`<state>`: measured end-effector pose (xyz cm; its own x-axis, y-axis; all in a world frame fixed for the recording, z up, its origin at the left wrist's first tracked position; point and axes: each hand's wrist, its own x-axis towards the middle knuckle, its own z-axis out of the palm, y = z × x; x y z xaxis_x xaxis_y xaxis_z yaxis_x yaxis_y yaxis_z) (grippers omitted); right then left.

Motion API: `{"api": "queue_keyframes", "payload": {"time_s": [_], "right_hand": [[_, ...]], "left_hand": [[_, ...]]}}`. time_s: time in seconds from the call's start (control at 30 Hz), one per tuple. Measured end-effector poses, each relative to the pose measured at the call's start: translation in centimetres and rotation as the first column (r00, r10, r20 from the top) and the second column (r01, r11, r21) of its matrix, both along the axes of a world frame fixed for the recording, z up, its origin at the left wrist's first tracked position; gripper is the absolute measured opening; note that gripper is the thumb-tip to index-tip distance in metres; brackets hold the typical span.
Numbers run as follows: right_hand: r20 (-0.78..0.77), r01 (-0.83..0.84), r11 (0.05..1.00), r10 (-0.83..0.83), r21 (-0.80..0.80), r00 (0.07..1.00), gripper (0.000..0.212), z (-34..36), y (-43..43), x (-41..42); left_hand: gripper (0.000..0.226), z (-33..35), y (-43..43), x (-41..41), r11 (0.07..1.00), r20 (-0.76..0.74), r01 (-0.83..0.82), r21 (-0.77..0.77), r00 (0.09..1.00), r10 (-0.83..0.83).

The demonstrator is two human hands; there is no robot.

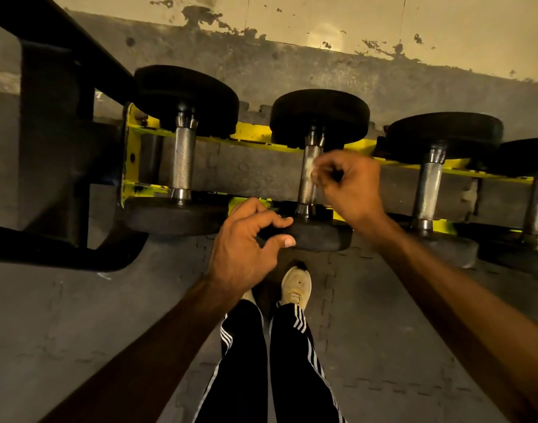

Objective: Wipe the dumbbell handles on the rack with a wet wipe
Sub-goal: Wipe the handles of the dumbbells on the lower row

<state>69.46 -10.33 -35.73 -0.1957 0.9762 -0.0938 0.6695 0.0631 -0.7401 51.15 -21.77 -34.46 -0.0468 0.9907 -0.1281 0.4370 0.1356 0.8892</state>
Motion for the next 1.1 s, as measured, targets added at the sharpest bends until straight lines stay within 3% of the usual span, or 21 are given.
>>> {"api": "queue_keyframes", "payload": {"time_s": [0.07,0.13,0.2,0.3,0.4,0.53,0.57,0.63,0.73,0.8,0.87,0.9,0.93,1.0,1.1], "right_hand": [[-0.127,0.250,0.963,-0.262,-0.102,0.957,0.019,-0.8,1.5,-0.8],[-0.261,0.400,0.856,-0.489,-0.329,0.833,0.020,-1.5,1.9,-1.2],[-0.229,0.365,0.718,-0.584,-0.592,0.779,0.020,-1.5,0.9,-0.8],[-0.136,0.207,0.514,-0.551,-0.832,0.824,0.020,-1.1,-0.2,0.6],[-0.260,0.088,0.483,-0.606,-0.871,0.752,0.022,-1.7,2.1,0.5],[-0.330,0.018,0.380,-0.825,-0.925,0.459,0.031,-3.0,4.0,-1.4],[-0.335,-0.015,0.366,-0.833,-0.931,0.441,0.031,-3.2,3.5,-1.4],[-0.326,-0.019,0.370,-0.794,-0.929,0.513,0.027,-2.8,2.5,-0.3],[-0.245,0.129,0.455,-0.671,-0.881,0.699,0.017,-1.5,0.6,1.7],[-0.191,0.209,0.637,-0.500,-0.743,0.845,0.017,-0.2,-0.7,1.6],[-0.082,0.167,0.913,-0.212,-0.373,0.974,0.018,0.4,-1.4,1.0],[-0.004,0.008,0.992,-0.009,-0.128,1.000,0.018,0.4,-1.3,0.6],[0.105,-0.196,0.978,0.187,0.073,0.977,0.018,0.4,-0.9,0.3],[0.377,-0.474,0.850,0.372,0.228,0.848,0.021,0.2,0.8,-0.7],[0.735,-0.507,0.848,0.244,0.154,0.633,0.026,1.1,3.1,-3.9]], "left_hand": [[0.030,-0.1,-0.1,0.1,1.000,0.010,-0.005,-0.001,1.000,0.005],[0.030,-0.2,-0.1,0.0,1.000,0.015,-0.007,-0.001,1.000,0.007],[0.031,-0.2,0.1,0.0,1.000,0.018,-0.003,-0.004,1.000,0.003],[0.030,-0.2,0.2,-0.1,1.000,0.028,-0.013,-0.005,1.000,0.013],[0.029,-0.2,0.2,0.0,1.000,0.034,-0.015,0.003,0.999,0.015],[0.030,-0.1,0.3,-0.2,1.000,0.047,-0.005,-0.003,0.999,0.005],[0.031,0.0,0.4,-0.2,1.000,0.041,0.002,-0.013,0.999,-0.002],[0.031,0.1,0.4,-0.3,0.999,0.025,0.016,-0.031,1.000,-0.015],[0.029,0.0,0.3,-0.4,0.999,0.029,0.020,-0.033,0.999,-0.019],[0.031,-0.1,0.3,-0.4,0.999,0.037,0.020,-0.032,0.999,-0.019],[0.032,-0.2,0.2,-0.4,0.999,0.027,0.026,-0.037,0.999,-0.025],[0.032,-0.2,0.2,-0.4,0.999,0.022,0.026,-0.033,0.999,-0.026],[0.031,-0.2,0.1,-0.3,0.999,0.020,0.025,-0.028,0.999,-0.025],[0.029,-0.3,0.1,-0.3,1.000,0.018,0.017,-0.021,1.000,-0.016],[0.028,-0.5,0.1,-0.2,1.000,0.019,0.009,-0.009,1.000,-0.009]]}}
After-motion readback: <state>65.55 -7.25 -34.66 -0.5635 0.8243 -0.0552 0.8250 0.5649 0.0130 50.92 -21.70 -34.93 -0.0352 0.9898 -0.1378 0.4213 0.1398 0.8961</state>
